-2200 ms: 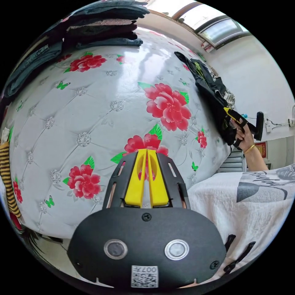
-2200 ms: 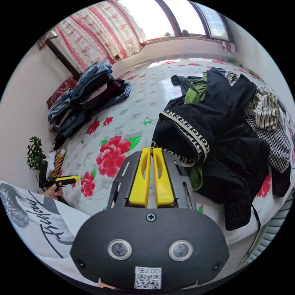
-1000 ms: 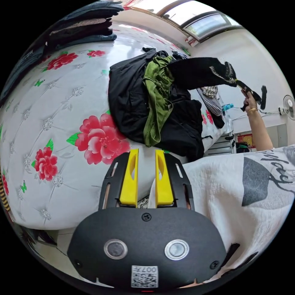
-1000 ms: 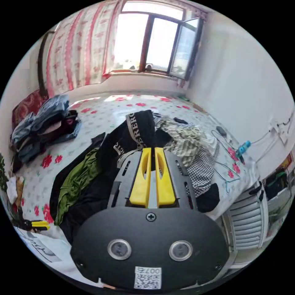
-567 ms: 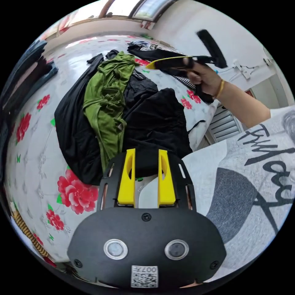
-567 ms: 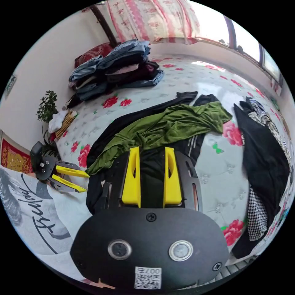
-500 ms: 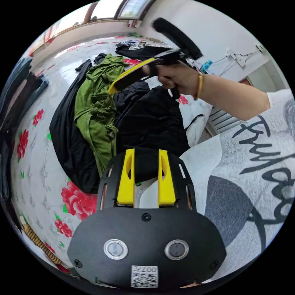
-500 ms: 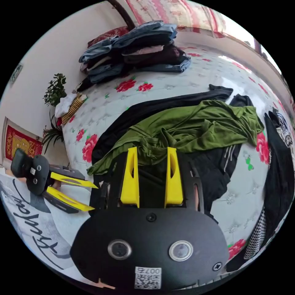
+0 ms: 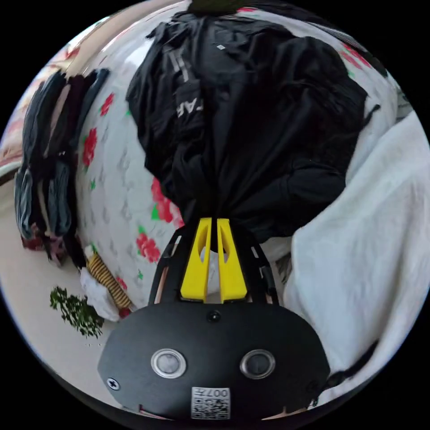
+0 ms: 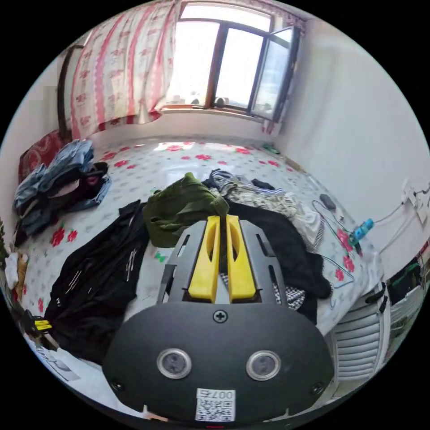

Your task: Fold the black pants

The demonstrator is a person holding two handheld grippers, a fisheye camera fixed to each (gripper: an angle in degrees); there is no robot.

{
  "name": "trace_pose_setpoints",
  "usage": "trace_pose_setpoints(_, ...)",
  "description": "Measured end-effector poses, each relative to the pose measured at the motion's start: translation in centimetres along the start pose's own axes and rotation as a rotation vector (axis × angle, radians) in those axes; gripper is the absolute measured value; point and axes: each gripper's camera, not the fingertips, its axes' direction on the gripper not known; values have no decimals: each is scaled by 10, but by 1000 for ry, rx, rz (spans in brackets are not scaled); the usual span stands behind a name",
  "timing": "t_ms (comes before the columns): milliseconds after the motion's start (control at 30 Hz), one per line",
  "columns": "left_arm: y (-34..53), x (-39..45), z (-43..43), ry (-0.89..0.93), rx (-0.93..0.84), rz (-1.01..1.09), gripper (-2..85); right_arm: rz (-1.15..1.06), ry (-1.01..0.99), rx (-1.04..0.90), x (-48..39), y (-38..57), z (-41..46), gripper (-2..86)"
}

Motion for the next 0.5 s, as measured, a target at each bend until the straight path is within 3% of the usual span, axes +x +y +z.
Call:
trace_pose_setpoints(100,67,-100,31,-92,-79,-319,1,119,167,-85,89,12,-26,19)
trace_pose_setpoints(233,165,-221,26,-11,-78,-875,28,103,11,-191,90,60,-31,34)
trace_pose_setpoints(333,229,-235,4,45,89,-1080,49,47,-221,-295,30,100,2,45)
trace_pose_setpoints(500,289,-178,16,195,176,-1177,63,-108,-517,-454,-97,120,59,68)
